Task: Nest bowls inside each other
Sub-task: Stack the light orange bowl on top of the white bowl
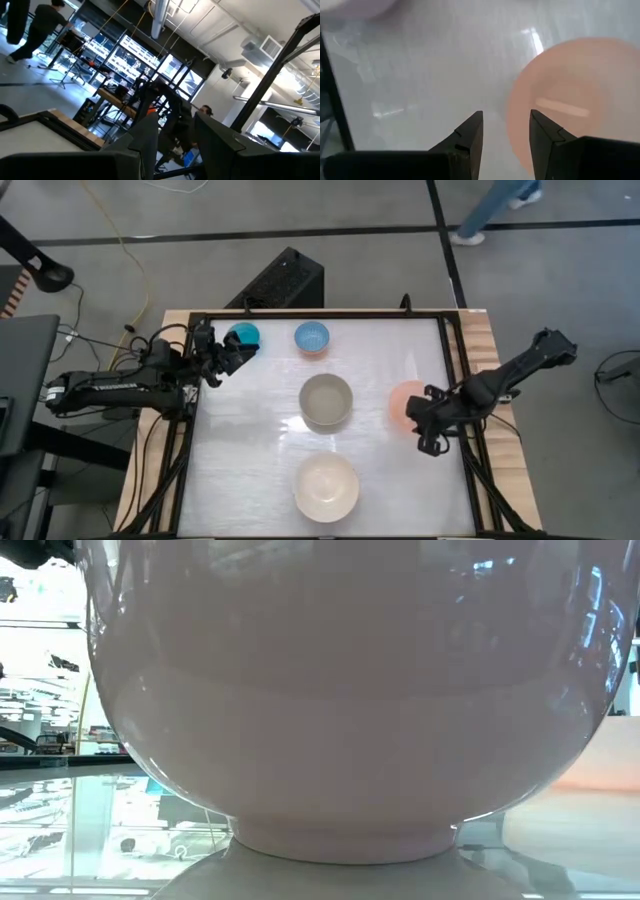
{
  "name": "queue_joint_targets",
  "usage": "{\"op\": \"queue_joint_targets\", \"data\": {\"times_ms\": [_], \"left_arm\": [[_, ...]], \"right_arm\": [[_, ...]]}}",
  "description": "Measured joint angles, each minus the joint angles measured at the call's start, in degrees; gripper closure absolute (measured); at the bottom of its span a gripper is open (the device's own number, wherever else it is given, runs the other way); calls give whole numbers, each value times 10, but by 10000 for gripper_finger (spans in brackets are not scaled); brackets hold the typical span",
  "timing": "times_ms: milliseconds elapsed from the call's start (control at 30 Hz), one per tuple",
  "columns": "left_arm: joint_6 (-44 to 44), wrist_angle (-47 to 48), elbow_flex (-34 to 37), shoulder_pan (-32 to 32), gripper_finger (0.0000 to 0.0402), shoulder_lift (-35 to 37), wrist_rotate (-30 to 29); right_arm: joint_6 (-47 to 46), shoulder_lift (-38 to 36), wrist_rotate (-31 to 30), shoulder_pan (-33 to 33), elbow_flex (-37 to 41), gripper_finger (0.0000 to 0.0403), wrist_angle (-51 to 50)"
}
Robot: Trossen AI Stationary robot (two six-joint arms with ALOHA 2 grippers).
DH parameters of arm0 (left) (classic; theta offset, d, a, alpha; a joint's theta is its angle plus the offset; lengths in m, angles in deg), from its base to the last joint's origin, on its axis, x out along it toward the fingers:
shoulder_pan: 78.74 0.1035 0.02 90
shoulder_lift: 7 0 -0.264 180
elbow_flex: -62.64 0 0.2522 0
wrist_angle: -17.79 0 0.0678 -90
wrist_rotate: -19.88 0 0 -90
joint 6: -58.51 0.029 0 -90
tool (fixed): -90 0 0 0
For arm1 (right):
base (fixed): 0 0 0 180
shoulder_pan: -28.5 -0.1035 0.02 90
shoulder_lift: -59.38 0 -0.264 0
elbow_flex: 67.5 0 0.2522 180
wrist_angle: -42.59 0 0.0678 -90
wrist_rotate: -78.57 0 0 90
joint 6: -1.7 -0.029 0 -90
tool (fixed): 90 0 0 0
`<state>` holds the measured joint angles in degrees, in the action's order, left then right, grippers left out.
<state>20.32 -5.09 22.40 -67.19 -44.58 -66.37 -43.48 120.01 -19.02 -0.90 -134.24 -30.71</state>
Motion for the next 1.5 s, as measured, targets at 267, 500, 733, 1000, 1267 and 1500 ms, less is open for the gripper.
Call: {"op": "queue_joint_targets", "data": {"times_ms": [267,500,733,1000,1267,1500], "left_arm": [[-5,0,0,0,285,0,1],[-5,-1,0,0,285,0,1],[-6,-1,0,0,285,0,0],[-11,-1,0,0,285,0,0],[-15,-1,0,0,285,0,3],[-15,25,0,0,285,0,1]], "right_arm": [[-26,-1,6,4,106,275,110],[-35,-1,17,34,184,275,185],[-13,-1,69,91,235,332,285],[35,-1,125,143,241,401,572],[51,-1,153,142,226,402,821],[92,49,156,94,128,403,804]]}}
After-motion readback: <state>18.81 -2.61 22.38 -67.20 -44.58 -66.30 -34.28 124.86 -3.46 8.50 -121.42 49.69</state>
